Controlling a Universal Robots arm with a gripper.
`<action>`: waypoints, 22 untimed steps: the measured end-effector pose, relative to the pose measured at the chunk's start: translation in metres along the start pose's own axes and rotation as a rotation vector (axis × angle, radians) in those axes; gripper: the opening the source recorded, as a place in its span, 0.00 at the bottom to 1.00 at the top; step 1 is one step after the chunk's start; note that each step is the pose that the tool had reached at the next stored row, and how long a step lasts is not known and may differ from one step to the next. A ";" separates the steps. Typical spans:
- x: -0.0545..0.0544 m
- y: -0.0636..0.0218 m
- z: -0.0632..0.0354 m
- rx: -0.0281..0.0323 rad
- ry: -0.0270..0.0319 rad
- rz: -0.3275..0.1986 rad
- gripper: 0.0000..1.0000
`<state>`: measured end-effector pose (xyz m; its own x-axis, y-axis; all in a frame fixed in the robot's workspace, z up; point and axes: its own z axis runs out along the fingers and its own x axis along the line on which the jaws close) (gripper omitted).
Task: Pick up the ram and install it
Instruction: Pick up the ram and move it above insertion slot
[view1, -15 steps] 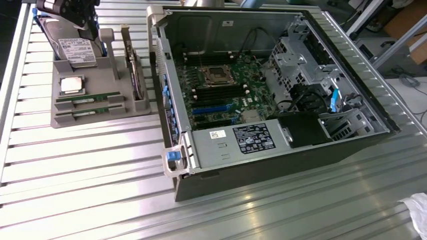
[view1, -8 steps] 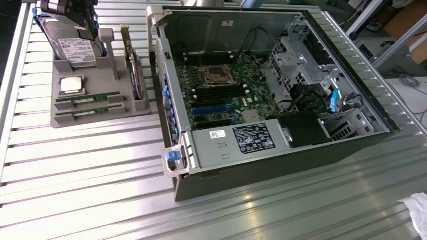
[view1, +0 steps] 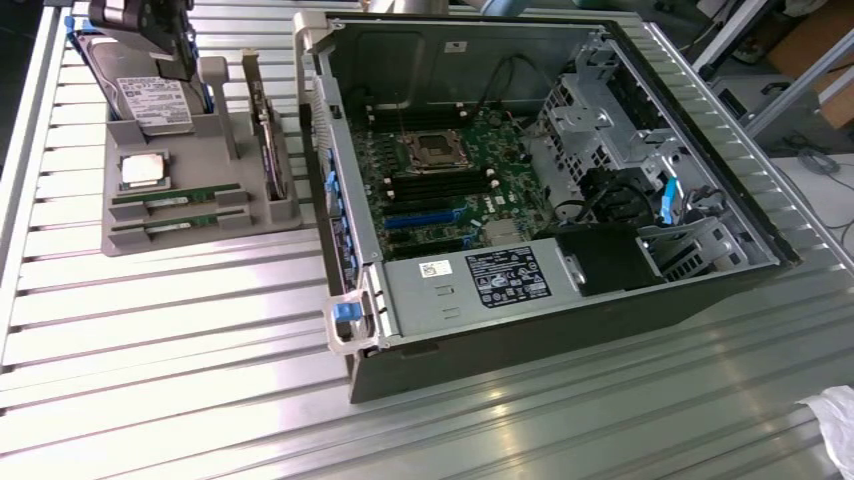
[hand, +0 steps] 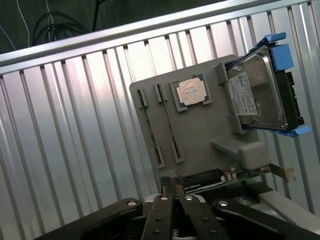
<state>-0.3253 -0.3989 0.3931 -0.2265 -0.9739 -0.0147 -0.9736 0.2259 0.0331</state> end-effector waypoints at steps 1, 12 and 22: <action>0.000 0.0000 0.0000 -0.0001 0.0003 -0.007 0.11; 0.000 0.0000 0.0000 -0.0007 0.0016 -0.046 0.11; 0.001 -0.0004 0.0050 -0.0007 0.0015 -0.046 0.48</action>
<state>-0.3253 -0.3998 0.3880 -0.1814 -0.9833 -0.0147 -0.9830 0.1808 0.0331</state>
